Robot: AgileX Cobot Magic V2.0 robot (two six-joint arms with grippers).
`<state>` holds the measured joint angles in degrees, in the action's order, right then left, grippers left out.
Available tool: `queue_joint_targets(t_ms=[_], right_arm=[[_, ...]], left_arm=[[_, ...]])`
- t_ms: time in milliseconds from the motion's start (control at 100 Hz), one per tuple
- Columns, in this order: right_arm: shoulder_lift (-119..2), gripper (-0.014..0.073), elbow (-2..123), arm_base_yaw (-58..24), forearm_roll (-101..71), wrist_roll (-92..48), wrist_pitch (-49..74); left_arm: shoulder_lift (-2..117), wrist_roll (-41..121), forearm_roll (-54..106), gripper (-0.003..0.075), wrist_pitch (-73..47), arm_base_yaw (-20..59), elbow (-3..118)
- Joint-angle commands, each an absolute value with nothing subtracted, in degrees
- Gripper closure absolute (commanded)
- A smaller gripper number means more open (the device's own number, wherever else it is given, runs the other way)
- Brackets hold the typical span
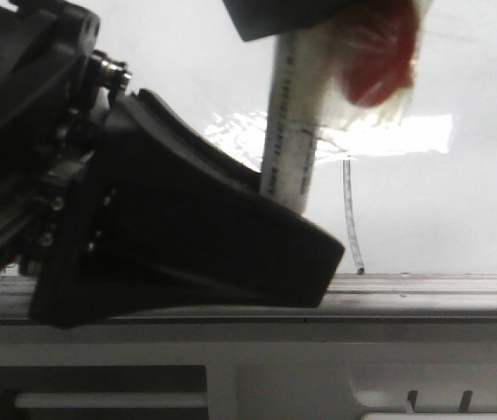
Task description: Write number 9 on whiteboard
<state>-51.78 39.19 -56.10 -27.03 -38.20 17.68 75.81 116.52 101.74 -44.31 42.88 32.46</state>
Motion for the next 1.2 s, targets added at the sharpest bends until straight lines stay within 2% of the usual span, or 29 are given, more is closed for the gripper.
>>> queue_joint_targets(t_ms=[0,280,390,490,630,780,970,1040,1080,1190], right_arm=[[-51.4,0.0667,41.1,-57.0,-28.2,-38.6,16.1],[-51.4,0.0667,41.1,-57.5,-28.4,-38.6,16.9],[-51.4,0.0667,40.6,-57.5,-28.6,-38.6,17.1],[-51.4,0.0667,40.2,-57.5,-28.6,-38.6,17.2],[-51.4,0.0667,40.2,-57.5,-29.0,-38.6,17.8],[-51.4,0.0667,40.2,-57.5,-29.7,-38.6,18.1],[-51.4,0.0664,40.2,-57.5,-30.3,-38.6,18.1],[-51.4,0.0622,40.2,-57.5,-30.3,-38.6,18.1],[-51.4,0.0565,40.2,-57.5,-30.3,-38.6,18.1],[-51.4,0.0315,40.2,-57.1,-30.3,-38.6,17.9]], left_arm=[[74.7,117.1,106.9,0.0364,-49.0,43.3,34.1],[74.7,119.3,106.9,0.0366,-51.5,43.3,34.1],[74.7,119.3,106.9,0.0394,-53.5,43.3,34.2],[74.7,119.3,106.9,0.0448,-53.5,43.3,34.6],[74.7,119.2,106.9,0.0561,-54.4,43.3,35.0],[74.7,119.2,106.9,0.0742,-54.8,43.3,35.0],[74.7,119.0,106.9,0.0739,-54.8,43.3,35.0],[74.7,119.0,106.9,0.0739,-54.8,43.3,35.0],[74.7,119.0,106.9,0.0739,-54.8,43.3,35.0],[74.7,119.0,106.9,0.0739,-54.5,43.3,35.0]])
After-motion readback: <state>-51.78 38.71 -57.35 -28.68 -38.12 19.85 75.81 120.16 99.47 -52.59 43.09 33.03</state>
